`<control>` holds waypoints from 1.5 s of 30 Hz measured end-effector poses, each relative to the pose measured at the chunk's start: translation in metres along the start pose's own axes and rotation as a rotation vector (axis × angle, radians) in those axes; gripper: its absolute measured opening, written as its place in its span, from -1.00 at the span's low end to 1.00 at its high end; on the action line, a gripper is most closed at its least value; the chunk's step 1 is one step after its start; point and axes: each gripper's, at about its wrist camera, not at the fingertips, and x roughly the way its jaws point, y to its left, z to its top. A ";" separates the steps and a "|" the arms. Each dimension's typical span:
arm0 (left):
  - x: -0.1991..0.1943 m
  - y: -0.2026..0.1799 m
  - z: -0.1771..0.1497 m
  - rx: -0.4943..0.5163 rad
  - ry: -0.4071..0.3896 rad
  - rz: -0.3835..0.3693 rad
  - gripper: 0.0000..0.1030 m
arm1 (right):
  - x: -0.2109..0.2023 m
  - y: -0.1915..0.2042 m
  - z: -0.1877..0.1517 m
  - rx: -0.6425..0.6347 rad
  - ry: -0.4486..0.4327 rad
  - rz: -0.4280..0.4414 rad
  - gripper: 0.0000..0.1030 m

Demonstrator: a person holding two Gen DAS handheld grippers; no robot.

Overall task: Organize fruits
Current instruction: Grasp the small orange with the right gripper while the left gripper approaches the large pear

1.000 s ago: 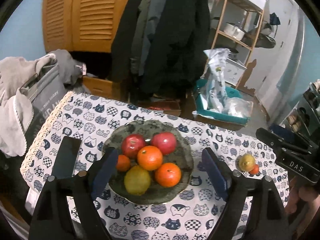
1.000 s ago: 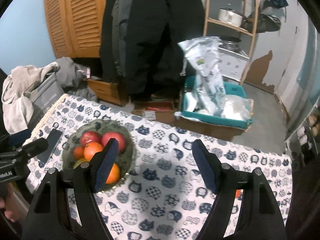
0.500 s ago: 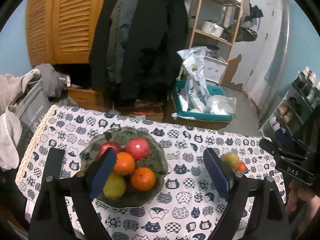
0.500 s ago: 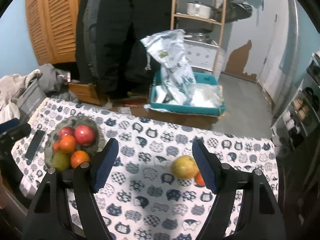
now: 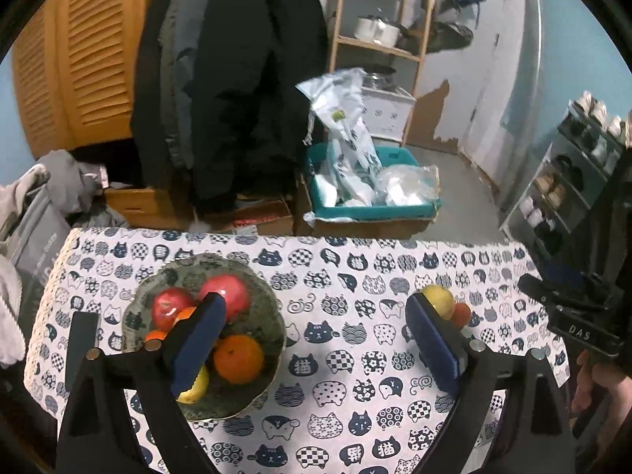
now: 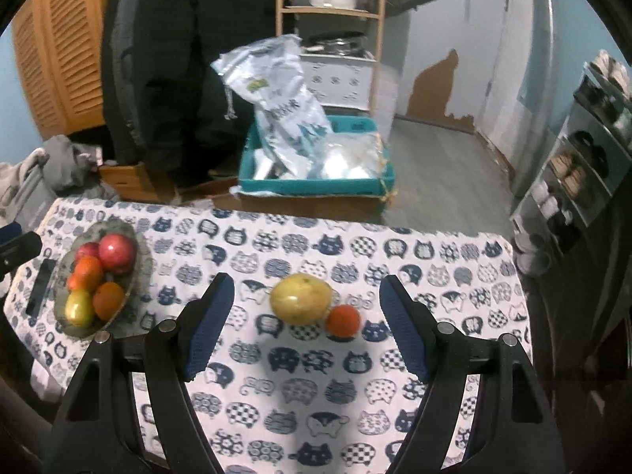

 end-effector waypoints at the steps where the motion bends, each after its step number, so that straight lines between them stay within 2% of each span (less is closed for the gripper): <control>1: 0.004 -0.004 0.000 0.007 0.008 -0.002 0.81 | 0.002 -0.004 -0.001 0.007 0.005 -0.003 0.49; 9: 0.040 -0.034 -0.005 0.062 0.071 -0.019 0.81 | 0.022 -0.033 -0.013 0.050 0.049 -0.028 0.49; 19: 0.091 -0.064 -0.013 0.110 0.146 -0.027 0.81 | 0.077 -0.059 -0.040 0.099 0.166 -0.011 0.49; 25: 0.121 -0.075 -0.021 0.136 0.186 -0.021 0.81 | 0.109 -0.062 -0.052 0.111 0.226 0.022 0.49; 31: 0.152 -0.078 -0.029 0.120 0.233 -0.041 0.81 | 0.141 -0.062 -0.061 0.101 0.281 0.035 0.48; 37: 0.173 -0.082 -0.035 0.139 0.258 -0.032 0.81 | 0.160 -0.061 -0.064 0.083 0.304 0.049 0.48; 45: 0.187 -0.083 -0.035 0.126 0.280 -0.048 0.81 | 0.181 -0.061 -0.063 0.056 0.328 0.061 0.32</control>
